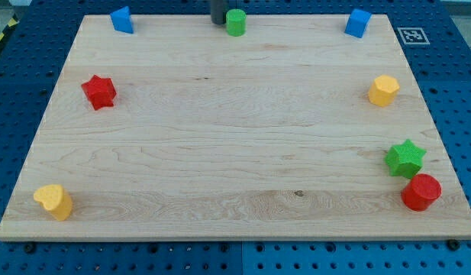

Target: Slide the green circle towards top right

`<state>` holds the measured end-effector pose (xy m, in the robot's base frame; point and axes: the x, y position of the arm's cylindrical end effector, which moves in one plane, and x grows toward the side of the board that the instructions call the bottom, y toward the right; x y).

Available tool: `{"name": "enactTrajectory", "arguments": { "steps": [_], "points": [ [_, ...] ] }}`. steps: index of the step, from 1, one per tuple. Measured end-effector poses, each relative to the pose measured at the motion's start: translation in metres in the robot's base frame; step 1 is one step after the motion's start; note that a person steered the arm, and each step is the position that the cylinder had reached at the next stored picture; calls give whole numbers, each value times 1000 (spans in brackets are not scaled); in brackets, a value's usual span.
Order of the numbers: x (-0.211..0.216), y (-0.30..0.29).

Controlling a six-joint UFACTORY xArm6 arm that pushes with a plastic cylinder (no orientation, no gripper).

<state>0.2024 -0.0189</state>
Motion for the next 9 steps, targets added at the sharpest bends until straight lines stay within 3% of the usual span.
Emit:
{"name": "enactTrajectory", "arguments": {
  "steps": [6, 9],
  "points": [
    [27, 16],
    [50, 83]
  ]
}}
